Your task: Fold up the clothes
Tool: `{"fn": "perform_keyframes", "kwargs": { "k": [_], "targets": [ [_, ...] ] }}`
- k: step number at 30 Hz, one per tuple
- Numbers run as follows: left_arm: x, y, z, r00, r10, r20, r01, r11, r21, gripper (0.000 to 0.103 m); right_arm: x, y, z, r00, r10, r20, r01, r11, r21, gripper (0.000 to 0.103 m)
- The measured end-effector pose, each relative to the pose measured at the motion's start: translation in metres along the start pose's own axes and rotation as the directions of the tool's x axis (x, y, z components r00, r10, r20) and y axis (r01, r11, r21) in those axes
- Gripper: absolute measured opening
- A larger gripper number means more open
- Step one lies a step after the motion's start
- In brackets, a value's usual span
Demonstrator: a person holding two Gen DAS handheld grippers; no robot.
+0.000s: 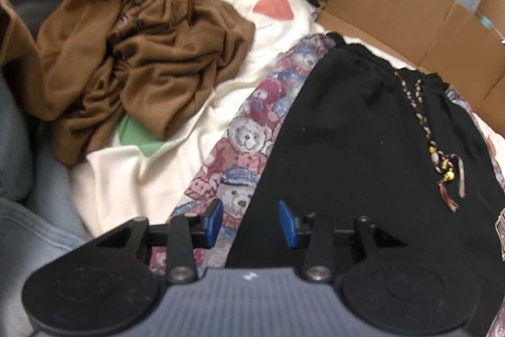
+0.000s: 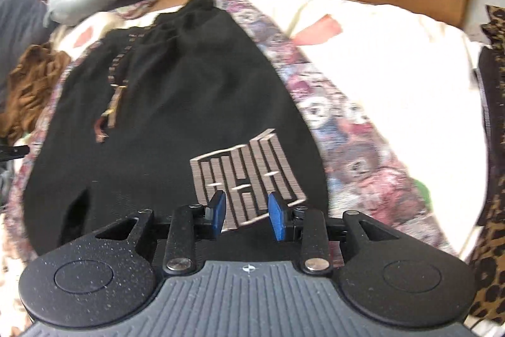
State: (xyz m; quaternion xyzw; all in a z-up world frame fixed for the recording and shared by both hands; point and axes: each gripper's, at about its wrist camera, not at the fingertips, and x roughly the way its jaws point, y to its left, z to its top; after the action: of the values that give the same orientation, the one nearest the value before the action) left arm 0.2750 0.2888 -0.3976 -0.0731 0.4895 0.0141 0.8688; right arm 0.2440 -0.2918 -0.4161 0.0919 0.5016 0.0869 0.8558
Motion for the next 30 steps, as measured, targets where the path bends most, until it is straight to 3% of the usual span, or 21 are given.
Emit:
{"fn": "perform_keyframes", "kwargs": {
  "k": [6, 11, 17, 21, 26, 30],
  "targets": [
    [0.025, 0.005, -0.003, 0.997, 0.046, -0.068, -0.050, 0.997, -0.059, 0.041, 0.006, -0.017, -0.003, 0.993, -0.121, 0.010, 0.122, 0.992, -0.035, 0.035],
    [0.025, 0.005, -0.003, 0.993, 0.087, -0.076, -0.090, 0.996, -0.028, 0.038, 0.012, -0.033, -0.010, 0.980, -0.201, -0.005, 0.201, 0.979, -0.040, 0.035],
    [0.010, 0.015, 0.000, 0.990, 0.113, -0.089, -0.117, 0.992, -0.047, 0.033, 0.002, -0.051, -0.014, 0.962, -0.272, -0.006, 0.272, 0.961, 0.044, 0.034],
    [0.001, 0.015, 0.018, 0.996, 0.073, -0.046, -0.074, 0.997, -0.032, 0.033, -0.005, -0.053, -0.003, 0.973, -0.229, 0.037, 0.227, 0.972, 0.059, 0.035],
    [0.007, -0.001, 0.055, 0.999, 0.014, 0.029, -0.016, 0.998, 0.066, 0.033, 0.010, -0.034, 0.029, 0.979, -0.179, 0.097, 0.188, 0.977, -0.104, 0.035],
    [0.028, -0.015, 0.086, 0.997, -0.012, 0.070, 0.010, 0.999, 0.037, 0.032, 0.029, -0.022, 0.058, 0.980, -0.156, 0.125, 0.167, 0.982, -0.085, 0.035]
  ]
}}
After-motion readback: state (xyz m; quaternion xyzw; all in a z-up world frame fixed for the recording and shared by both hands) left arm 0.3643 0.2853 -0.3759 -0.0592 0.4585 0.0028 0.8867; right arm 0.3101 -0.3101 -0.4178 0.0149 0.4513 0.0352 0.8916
